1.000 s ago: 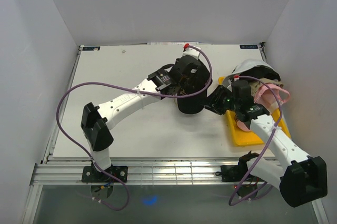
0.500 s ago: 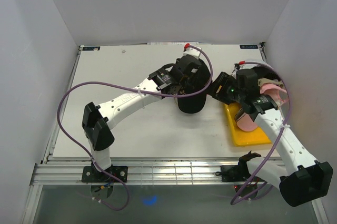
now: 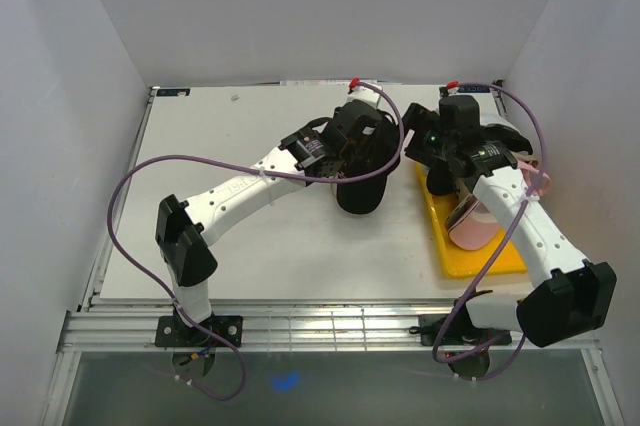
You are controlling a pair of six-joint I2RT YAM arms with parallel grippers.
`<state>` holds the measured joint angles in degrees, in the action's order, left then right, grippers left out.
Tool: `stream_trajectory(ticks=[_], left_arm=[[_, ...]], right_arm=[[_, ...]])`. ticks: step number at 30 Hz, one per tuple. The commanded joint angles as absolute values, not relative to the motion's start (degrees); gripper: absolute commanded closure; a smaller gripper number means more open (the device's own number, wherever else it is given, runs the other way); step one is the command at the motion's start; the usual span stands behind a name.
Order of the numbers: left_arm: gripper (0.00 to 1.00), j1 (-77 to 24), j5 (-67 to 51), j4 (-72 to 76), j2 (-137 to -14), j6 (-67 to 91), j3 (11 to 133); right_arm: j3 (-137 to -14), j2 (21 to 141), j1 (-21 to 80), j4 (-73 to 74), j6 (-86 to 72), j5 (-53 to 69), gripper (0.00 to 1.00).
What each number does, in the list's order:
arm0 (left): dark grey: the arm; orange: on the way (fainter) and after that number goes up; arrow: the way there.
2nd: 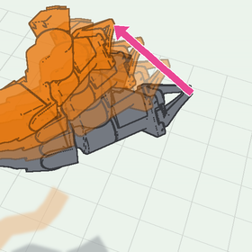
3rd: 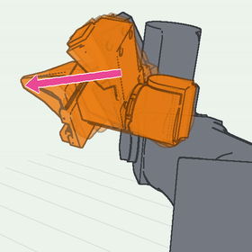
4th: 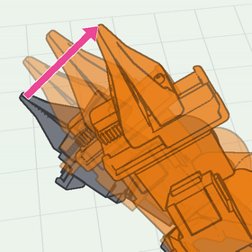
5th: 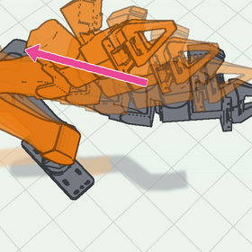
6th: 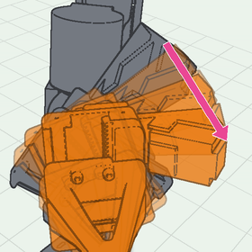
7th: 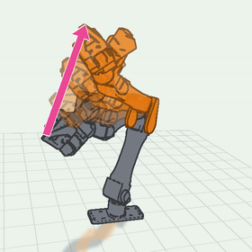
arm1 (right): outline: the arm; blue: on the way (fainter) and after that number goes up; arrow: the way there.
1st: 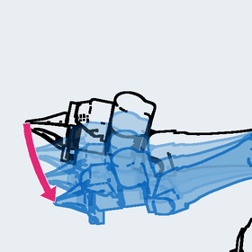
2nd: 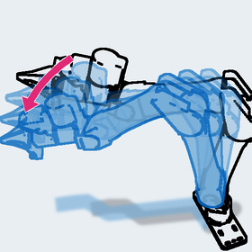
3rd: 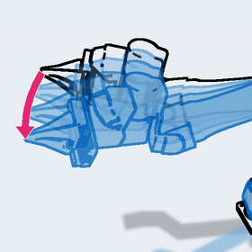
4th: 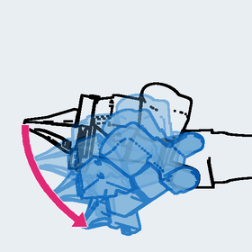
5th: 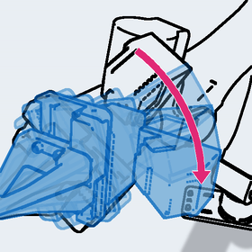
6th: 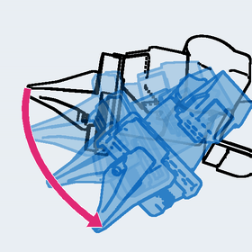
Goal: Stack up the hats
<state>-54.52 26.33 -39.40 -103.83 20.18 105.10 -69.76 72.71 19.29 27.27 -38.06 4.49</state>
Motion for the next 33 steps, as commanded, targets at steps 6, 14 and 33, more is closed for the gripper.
stream_trajectory(ticks=[6, 14, 33], left_arm=[[0.44, -54.7, 26.4, -40.3, -103.9, 20.0, 107.7], [0.44, -54.7, 26.7, -40.8, -103.5, 20.0, 107.8], [0.43, -54.7, 28.2, -42.9, -99.5, 19.5, 107.1]], right_arm=[[-72.5, 75.6, 19.2, 26.1, -36.5, 4.3, 0.31], [-73.8, 78.7, 19.2, 27.0, -35.4, 3.3, 0.58], [-75.8, 80.5, 19.2, 30.0, -32.7, -1.6, 0.57]])
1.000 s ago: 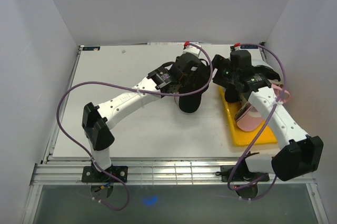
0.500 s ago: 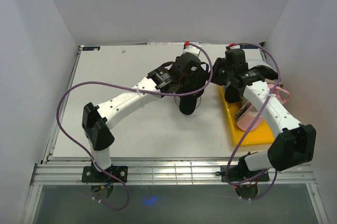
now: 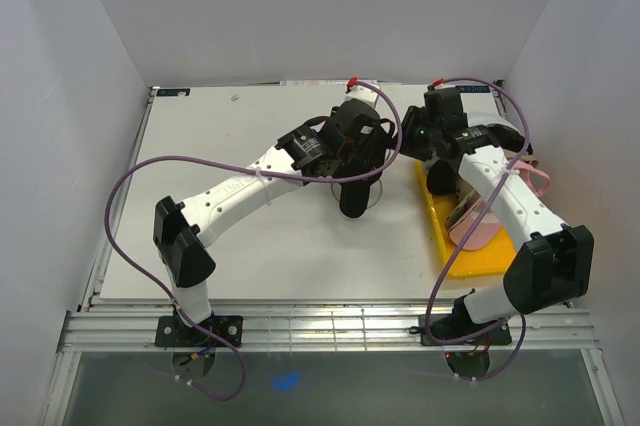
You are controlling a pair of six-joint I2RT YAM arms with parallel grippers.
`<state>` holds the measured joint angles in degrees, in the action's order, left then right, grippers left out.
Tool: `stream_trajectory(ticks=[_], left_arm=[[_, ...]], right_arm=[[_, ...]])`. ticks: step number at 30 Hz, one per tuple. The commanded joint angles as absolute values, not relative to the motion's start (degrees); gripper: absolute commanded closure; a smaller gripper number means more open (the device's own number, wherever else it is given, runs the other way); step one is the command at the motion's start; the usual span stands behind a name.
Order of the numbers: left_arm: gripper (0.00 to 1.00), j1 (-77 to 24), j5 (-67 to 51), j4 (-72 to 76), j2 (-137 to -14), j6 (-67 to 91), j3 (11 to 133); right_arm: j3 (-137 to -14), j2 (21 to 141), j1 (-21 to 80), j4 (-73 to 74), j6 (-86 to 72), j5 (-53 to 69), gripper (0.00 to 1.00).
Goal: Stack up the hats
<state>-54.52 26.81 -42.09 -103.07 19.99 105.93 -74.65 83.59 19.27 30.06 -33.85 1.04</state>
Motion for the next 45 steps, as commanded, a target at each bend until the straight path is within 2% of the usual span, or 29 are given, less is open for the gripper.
stream_trajectory(ticks=[1, 5, 10, 17, 22, 32, 36, 40, 45], left_arm=[[0.43, -54.7, 28.2, -42.9, -99.3, 19.8, 107.1], [0.43, -54.7, 28.8, -42.9, -98.4, 20.2, 106.7], [0.43, -54.7, 29.2, -43.5, -97.2, 20.7, 106.5], [0.43, -54.7, 29.0, -44.8, -93.7, 22.1, 104.5], [0.43, -54.7, 29.4, -45.7, -90.3, 22.8, 102.5], [0.43, -54.7, 29.2, -46.3, -87.5, 23.5, 99.9], [0.43, -54.7, 28.7, -46.4, -87.7, 23.7, 99.7], [0.43, -54.7, 28.6, -46.5, -88.3, 23.7, 99.6], [0.39, -54.4, 29.4, -46.7, -88.8, 23.6, 99.3]], right_arm=[[-75.9, 79.9, 19.1, 30.4, -32.6, -2.0, 0.56], [-75.2, 75.2, 18.8, 31.2, -32.7, -2.9, 0.48], [-75.1, 73.3, 18.5, 30.2, -33.2, -1.6, 0.43], [-81.2, 82.1, 18.5, 30.9, -33.7, -0.6, 0.36], [-85.8, 87.9, 18.3, 31.3, -33.7, -0.8, 0.36], [-89.1, 92.1, 17.3, 32.8, -31.7, -2.1, 0.62], [-90.6, 93.9, 17.1, 33.3, -30.9, -1.8, 0.66], [-90.9, 94.4, 17.1, 33.7, -30.5, -1.5, 0.65], [-90.2, 91.4, 16.6, 33.7, -29.9, -1.4, 0.48]])
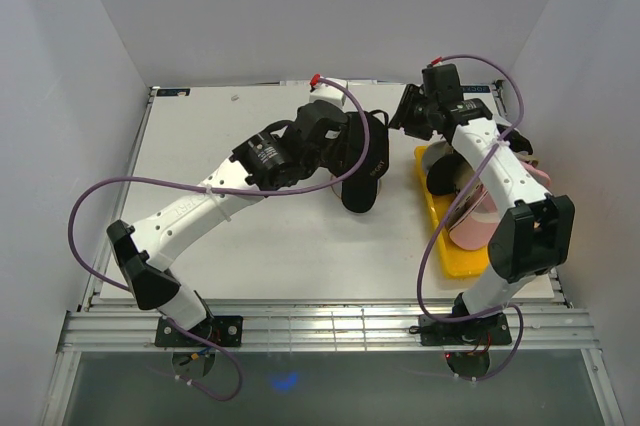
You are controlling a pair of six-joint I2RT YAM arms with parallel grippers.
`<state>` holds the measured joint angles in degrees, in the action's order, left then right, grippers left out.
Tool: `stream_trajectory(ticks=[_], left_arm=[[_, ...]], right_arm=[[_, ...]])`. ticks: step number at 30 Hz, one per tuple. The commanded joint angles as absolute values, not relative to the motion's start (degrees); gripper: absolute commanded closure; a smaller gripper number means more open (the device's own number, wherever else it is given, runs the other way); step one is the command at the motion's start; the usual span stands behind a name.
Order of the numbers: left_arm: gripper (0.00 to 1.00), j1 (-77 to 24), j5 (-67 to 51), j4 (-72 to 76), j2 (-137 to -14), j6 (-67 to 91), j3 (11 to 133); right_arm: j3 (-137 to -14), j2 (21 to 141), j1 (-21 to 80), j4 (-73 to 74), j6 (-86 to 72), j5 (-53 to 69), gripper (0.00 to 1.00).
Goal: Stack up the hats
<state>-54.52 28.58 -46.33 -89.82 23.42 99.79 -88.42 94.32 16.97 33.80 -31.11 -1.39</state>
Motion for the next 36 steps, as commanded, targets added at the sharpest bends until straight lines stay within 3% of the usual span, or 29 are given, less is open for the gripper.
stream_trajectory(ticks=[1, 6, 20, 36], left_arm=[[0.38, -53.5, 29.2, -46.9, -89.4, 24.2, 99.6], [0.37, -48.1, 24.0, -45.9, -90.0, 26.7, 98.4], [0.37, -30.3, -14.6, -26.4, -90.8, 31.3, 89.7], [0.39, -29.5, -22.2, -23.2, -97.1, 32.3, 90.9]], right_arm=[[-90.2, 90.5, 16.3, 33.7, -29.8, -1.1, 0.44], [-89.8, 88.8, 16.0, 34.2, -29.7, -0.2, 0.41], [-86.4, 84.1, 15.6, 34.4, -29.3, 3.9, 0.41], [-82.5, 79.5, 15.4, 34.0, -28.8, 6.3, 0.41]])
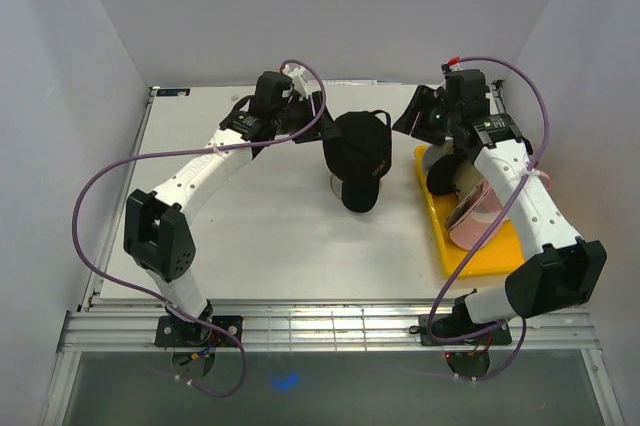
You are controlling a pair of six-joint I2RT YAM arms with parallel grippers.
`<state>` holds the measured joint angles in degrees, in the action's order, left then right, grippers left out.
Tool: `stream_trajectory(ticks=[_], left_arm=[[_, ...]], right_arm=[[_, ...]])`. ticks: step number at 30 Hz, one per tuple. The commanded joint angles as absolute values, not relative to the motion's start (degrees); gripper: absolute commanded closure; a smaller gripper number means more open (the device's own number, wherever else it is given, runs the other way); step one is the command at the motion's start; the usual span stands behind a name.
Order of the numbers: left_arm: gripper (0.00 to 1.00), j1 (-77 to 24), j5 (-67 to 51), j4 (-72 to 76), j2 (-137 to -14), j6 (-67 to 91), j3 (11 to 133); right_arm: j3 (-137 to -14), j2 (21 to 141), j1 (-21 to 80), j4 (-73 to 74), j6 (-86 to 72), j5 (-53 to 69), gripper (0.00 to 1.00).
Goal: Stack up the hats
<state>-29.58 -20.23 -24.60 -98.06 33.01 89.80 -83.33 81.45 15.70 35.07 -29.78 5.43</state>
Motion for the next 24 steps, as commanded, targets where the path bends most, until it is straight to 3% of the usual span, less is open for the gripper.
stream_trajectory(ticks=[1, 24], left_arm=[[0.38, -29.5, -22.3, -23.3, -97.2, 32.2, 91.0], [0.51, -30.6, -21.9, -23.1, -99.1, 31.9, 90.3]], right_arm=[[-82.4, 79.3, 15.4, 34.0, -28.7, 6.2, 0.41], [-78.5, 79.3, 15.4, 31.5, -28.8, 8.3, 0.41]])
